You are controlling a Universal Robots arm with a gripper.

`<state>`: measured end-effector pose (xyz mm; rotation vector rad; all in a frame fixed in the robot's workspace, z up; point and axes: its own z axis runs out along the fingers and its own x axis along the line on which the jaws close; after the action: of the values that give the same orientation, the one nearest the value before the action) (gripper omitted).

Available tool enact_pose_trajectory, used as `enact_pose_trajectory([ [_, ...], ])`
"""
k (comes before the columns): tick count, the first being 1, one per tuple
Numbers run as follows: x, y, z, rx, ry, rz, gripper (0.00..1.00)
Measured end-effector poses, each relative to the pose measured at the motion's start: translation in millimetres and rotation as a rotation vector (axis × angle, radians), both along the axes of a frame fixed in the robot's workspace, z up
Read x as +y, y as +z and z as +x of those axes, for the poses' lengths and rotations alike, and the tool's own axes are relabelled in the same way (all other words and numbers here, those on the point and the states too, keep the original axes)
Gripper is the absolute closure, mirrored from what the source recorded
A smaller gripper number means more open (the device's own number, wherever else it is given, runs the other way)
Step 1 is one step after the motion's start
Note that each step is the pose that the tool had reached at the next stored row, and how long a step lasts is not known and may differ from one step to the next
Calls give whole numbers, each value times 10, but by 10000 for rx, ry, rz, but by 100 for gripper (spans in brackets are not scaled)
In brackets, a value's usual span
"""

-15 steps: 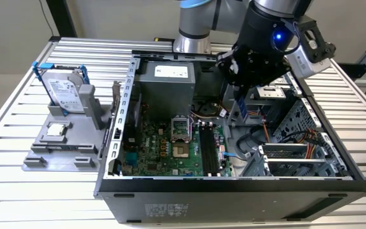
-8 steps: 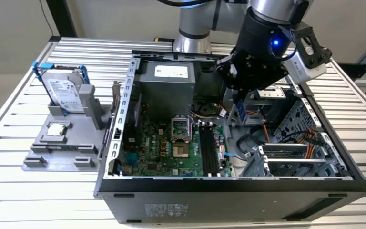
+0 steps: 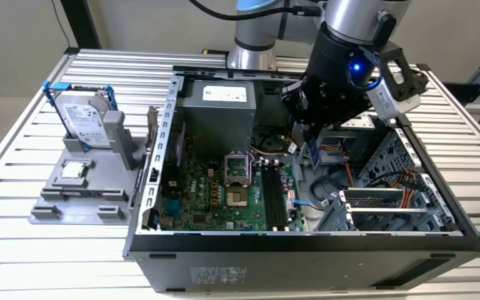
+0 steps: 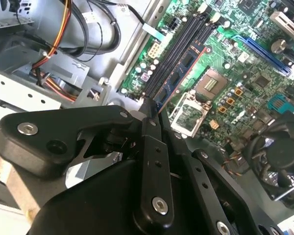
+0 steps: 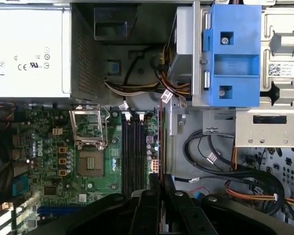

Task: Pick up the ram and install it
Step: 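Insert the ram into the slot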

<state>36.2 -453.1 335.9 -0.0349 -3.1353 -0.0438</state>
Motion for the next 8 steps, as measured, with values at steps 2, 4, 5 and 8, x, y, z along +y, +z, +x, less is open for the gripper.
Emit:
enact_pose_trajectory([
  [2, 0, -29, 0, 1, 0, -70, 100],
  [4, 1, -44, 0, 1, 0, -210, 100],
  [5, 0, -50, 0, 1, 0, -297, 100],
  [8, 0, -59, 0, 1, 2, -383, 100],
])
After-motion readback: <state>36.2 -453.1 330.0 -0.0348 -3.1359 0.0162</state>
